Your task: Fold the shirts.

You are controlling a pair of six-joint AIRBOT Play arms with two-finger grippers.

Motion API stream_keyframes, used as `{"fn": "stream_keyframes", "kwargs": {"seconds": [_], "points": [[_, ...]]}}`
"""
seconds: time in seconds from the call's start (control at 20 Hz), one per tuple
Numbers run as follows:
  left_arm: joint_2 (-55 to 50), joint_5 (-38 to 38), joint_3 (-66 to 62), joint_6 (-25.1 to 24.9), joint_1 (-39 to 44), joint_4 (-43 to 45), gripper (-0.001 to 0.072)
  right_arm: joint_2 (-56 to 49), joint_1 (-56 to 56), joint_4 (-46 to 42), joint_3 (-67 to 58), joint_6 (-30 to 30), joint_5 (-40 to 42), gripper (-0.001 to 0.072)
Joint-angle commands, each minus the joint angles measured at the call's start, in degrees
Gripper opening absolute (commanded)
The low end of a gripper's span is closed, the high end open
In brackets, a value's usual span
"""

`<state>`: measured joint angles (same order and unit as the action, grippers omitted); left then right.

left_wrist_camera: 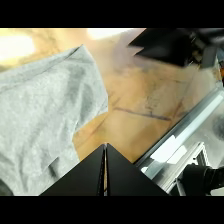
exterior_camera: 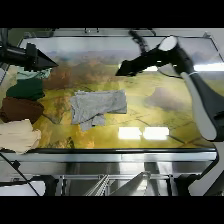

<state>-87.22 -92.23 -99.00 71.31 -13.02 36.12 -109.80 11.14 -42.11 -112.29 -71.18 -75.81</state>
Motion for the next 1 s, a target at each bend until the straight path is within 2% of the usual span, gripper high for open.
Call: {"fn": "stream_keyframes", "kwargs": {"seconds": [0.0, 0.05, 0.1, 0.2, 0.25, 0.3, 0.75, 0.8, 0.85, 0.9, 0.95], "points": [[1.8, -4.0, 0.1, -0.3, -3.6, -0.1, 0.0026, 2.7, -10.5, -2.8, 5.8, -5.6, -6.2, 0.0316], [2.2, -4.4, 0.1, -0.3, -4.1, -0.1, 0.0026, 2.8, -11.7, -2.9, 9.5, -6.8, -4.9, 0.0507], [2.6, -4.4, 0.1, -0.3, -4.2, -0.1, 0.0025, 2.6, -12.2, -2.9, 12.9, -7.4, -3.2, 0.0656], [3.0, -4.6, 0.0, -0.2, -4.4, -0.2, 0.0045, 1.6, -11.7, -2.7, 19.5, -7.3, 0.2, 0.0657], [3.0, -4.6, 0.1, 0.4, -4.4, -0.1, 0.0283, 0.4, -10.9, -2.7, 21.2, -7.3, 0.6, 0.0656], [2.8, -4.6, 0.0, 0.8, -4.4, -0.2, 0.0364, -1.0, -10.0, -2.5, 22.0, -7.3, 0.3, 0.0655], [2.8, -4.7, 0.0, 0.8, -4.5, -0.1, 0.0375, -9.7, 2.6, 12.2, 22.1, -7.3, 6.3, 0.0651], [2.8, -4.7, 0.0, 0.8, -4.5, -0.1, 0.0375, -10.1, 3.4, 14.0, 22.0, -7.0, 6.6, 0.0632], [2.8, -4.7, 0.1, 0.8, -4.5, -0.1, 0.0375, -10.4, 4.1, 16.2, 22.0, -6.2, 6.9, 0.0579], [2.8, -4.7, 0.1, 0.8, -4.5, -0.1, 0.0374, -10.5, 4.6, 18.6, 22.0, -5.3, 7.1, 0.0578], [2.8, -4.7, 0.0, 0.8, -4.5, -0.1, 0.0374, -10.4, 4.9, 19.9, 21.8, -5.1, 7.4, 0.0507]]}}
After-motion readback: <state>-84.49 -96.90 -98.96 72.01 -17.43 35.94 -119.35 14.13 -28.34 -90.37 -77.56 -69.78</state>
